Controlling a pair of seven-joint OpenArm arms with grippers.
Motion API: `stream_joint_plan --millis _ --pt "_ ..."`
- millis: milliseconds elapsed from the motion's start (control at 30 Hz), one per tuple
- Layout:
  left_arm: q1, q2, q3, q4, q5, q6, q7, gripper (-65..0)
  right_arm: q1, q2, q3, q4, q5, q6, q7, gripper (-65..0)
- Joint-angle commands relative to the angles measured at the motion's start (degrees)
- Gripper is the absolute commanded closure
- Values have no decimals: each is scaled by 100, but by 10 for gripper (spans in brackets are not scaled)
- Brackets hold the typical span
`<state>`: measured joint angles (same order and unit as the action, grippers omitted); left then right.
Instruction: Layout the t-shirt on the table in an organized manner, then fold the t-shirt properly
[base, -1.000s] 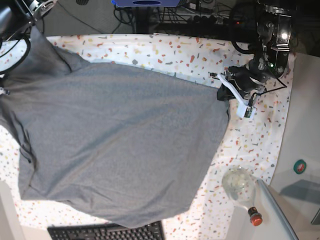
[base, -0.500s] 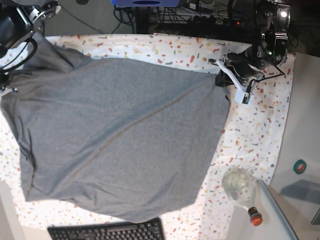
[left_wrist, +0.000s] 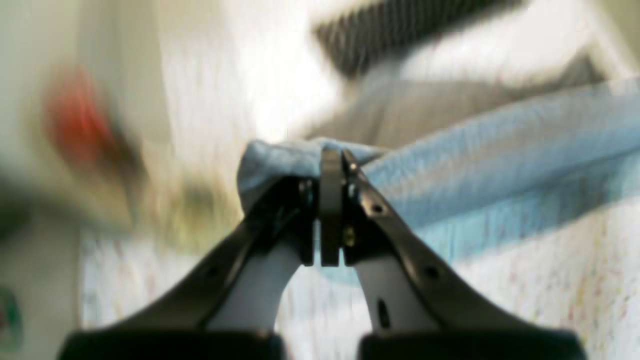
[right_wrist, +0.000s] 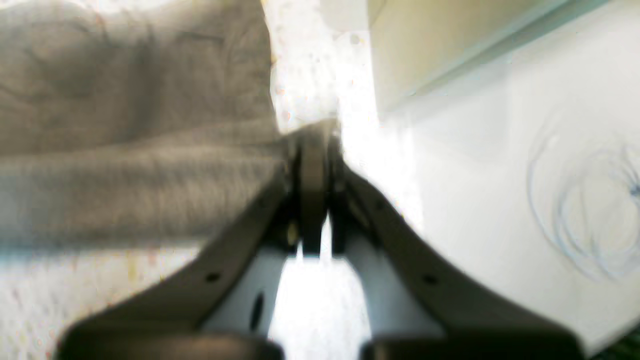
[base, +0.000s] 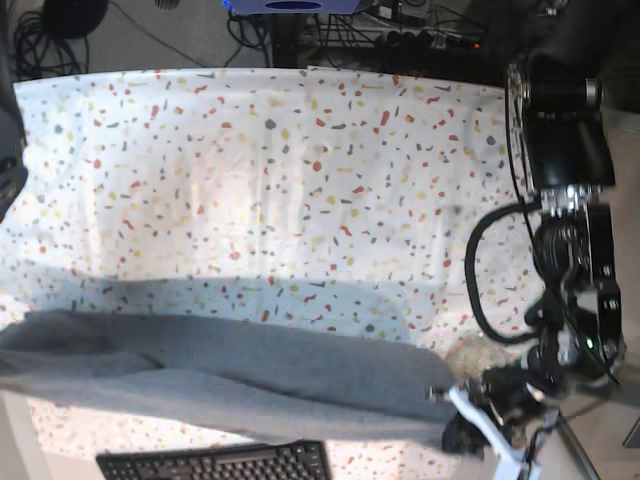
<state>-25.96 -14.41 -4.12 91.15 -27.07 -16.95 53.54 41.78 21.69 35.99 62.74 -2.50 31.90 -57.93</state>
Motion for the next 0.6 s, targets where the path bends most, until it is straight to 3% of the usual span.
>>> stream_joint_plan --millis 0,133,300,433,567 --pt "-521 4 -41 -135 -31 55 -163 0 635 209 -166 -72 70 -188 242 0" --pt "-2024 285 -41 -1155 -31 55 -189 0 1884 446 -764 -731 70 -460 593 0" --pt "-3255 628 -111 -1682 -40 55 -277 0 2886 481 -1230 -889 70 -487 690 0" --pt "-3369 707 -120 -1199 -75 55 -312 0 2886 657 -1186 -529 96 -452 294 0" --pt "-2481 567 -129 -417 -67 55 -180 0 1857 727 -887 403 96 -443 -400 0"
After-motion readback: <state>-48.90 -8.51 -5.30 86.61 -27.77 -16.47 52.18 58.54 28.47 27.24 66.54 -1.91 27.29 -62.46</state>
